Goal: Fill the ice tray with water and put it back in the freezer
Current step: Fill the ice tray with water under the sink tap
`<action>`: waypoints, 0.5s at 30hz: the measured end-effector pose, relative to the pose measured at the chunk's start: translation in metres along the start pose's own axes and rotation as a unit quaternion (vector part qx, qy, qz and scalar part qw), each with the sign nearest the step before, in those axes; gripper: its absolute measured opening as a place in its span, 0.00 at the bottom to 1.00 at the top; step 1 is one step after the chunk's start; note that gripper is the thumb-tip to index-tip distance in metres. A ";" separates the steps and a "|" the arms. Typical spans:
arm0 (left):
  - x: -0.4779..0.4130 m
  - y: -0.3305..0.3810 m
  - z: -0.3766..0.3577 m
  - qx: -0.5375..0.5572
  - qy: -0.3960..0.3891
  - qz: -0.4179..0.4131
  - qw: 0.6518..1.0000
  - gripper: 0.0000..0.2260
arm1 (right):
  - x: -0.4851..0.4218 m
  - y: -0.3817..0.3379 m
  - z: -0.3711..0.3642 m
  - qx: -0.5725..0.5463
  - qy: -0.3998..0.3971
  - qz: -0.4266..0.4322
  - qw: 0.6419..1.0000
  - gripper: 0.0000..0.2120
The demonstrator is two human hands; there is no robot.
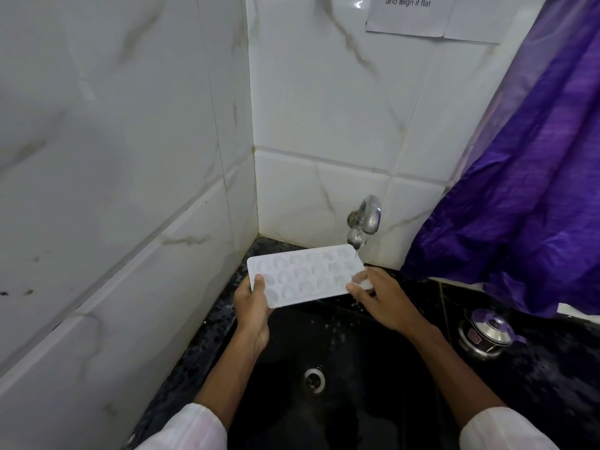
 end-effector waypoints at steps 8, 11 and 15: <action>0.008 -0.019 0.001 0.000 -0.023 0.032 0.999 0.13 | 0.005 0.044 0.010 -0.245 0.084 -0.163 0.952 0.13; 0.011 -0.026 0.001 -0.005 -0.032 0.038 0.999 0.13 | 0.011 0.053 0.008 -0.217 0.079 -0.168 0.959 0.13; 0.019 -0.031 0.000 -0.025 -0.047 0.029 0.998 0.12 | 0.021 0.053 0.005 -0.208 0.069 -0.178 0.959 0.10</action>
Point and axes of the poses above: each hand's wrist, its own x-axis away from the middle knuckle, its own z-axis out of the back of the hand, y = z × x, the point moved 8 cm from there along -x, towards the middle knuckle, and after that the axes turned 7 degrees about -x, right-handed, at the moved point
